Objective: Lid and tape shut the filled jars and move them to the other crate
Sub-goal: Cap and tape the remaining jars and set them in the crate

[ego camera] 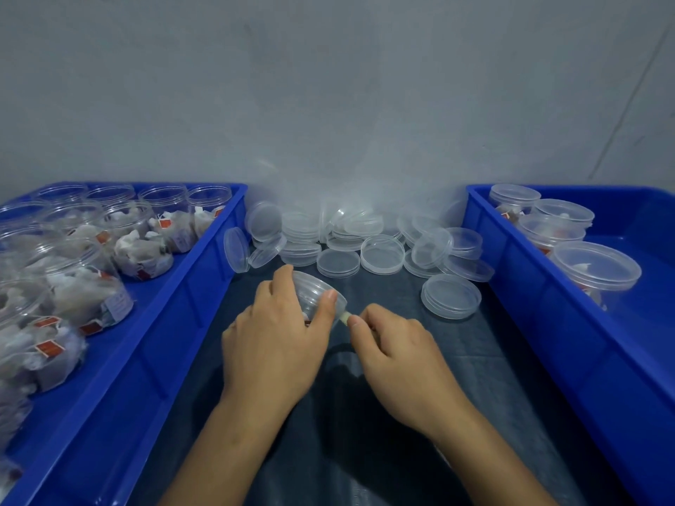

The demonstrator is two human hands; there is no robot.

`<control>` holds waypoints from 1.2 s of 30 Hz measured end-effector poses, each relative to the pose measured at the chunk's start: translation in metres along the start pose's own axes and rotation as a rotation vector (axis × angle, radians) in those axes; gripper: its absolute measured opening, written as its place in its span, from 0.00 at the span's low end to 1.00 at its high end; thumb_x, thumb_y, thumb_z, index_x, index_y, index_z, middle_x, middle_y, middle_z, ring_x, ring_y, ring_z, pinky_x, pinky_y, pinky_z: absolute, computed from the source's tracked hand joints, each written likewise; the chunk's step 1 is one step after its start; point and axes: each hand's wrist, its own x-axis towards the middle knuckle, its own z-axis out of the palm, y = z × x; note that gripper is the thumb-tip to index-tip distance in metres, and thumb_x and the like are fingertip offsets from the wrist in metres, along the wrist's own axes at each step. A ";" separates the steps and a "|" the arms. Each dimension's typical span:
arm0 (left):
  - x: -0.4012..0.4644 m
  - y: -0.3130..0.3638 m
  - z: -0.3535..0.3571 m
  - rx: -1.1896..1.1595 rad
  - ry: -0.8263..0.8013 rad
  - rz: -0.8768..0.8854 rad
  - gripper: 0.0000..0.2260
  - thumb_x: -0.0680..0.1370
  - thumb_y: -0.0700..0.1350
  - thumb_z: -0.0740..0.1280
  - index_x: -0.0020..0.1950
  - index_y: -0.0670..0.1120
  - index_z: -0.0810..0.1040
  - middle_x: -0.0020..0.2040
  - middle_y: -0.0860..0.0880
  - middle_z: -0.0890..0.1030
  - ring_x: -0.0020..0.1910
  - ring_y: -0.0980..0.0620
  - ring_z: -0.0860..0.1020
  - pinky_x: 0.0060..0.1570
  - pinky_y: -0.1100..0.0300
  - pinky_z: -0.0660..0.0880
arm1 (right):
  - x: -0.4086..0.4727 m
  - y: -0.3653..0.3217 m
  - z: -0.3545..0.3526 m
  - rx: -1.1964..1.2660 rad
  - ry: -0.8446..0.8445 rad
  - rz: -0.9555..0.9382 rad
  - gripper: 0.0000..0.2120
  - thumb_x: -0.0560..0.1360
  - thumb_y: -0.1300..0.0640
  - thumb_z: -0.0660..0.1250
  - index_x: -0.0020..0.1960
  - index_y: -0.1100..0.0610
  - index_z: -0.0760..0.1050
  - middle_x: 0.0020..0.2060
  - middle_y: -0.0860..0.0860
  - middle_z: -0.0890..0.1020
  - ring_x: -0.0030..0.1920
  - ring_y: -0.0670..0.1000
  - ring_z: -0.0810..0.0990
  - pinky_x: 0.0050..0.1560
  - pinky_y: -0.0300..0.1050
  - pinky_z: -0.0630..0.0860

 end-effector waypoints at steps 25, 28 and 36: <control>0.005 -0.006 -0.001 -0.777 -0.129 -0.103 0.24 0.73 0.70 0.67 0.60 0.56 0.76 0.46 0.60 0.86 0.43 0.62 0.85 0.46 0.57 0.74 | 0.003 0.006 -0.016 -0.281 0.184 -0.118 0.16 0.77 0.41 0.44 0.43 0.50 0.63 0.27 0.49 0.72 0.31 0.57 0.72 0.34 0.54 0.63; 0.005 -0.006 -0.002 -0.816 -0.155 -0.106 0.24 0.72 0.72 0.68 0.59 0.57 0.76 0.46 0.57 0.87 0.43 0.60 0.86 0.47 0.54 0.76 | 0.002 0.006 -0.016 -0.277 0.182 -0.113 0.17 0.77 0.41 0.44 0.43 0.50 0.64 0.27 0.49 0.72 0.31 0.57 0.72 0.33 0.53 0.62; 0.006 -0.009 -0.003 -0.907 -0.201 -0.121 0.23 0.69 0.74 0.69 0.55 0.60 0.77 0.47 0.53 0.87 0.44 0.53 0.88 0.56 0.40 0.81 | 0.003 0.007 -0.015 -0.292 0.182 -0.122 0.15 0.79 0.41 0.44 0.43 0.48 0.63 0.26 0.47 0.72 0.29 0.54 0.72 0.33 0.52 0.66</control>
